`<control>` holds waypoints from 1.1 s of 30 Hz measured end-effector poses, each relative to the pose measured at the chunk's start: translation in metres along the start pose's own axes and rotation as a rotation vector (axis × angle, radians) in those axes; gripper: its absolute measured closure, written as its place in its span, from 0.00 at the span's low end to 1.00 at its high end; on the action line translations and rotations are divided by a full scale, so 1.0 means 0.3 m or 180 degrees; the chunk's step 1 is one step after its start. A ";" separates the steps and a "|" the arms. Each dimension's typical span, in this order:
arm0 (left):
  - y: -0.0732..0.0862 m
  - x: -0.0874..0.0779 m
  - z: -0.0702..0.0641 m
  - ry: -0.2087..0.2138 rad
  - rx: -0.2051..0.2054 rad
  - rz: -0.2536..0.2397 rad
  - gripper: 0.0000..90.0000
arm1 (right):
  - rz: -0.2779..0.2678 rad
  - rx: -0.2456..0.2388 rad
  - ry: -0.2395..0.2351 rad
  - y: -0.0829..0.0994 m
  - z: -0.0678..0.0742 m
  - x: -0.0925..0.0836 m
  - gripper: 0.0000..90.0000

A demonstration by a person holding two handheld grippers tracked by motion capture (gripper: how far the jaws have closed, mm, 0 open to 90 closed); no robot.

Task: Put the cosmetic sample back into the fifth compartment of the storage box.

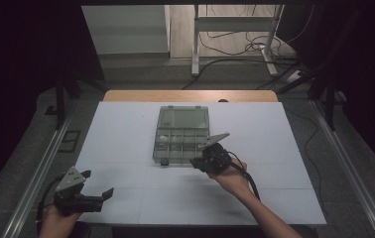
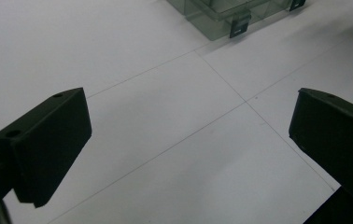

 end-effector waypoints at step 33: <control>-0.001 0.002 -0.001 0.0029 0.0024 0.0002 0.00 | -0.0291 0.0050 -0.0109 -0.144 -0.019 0.127 0.89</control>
Point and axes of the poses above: each handheld gripper's, and its own axes: x roughly forward along the jaws, y roughly out of its underside, z roughly to its left, the point moved 2 cm from there along x, roughly forward along the jaws, and after that the axes turned 5 degrees about -x, right-handed, at the moved point
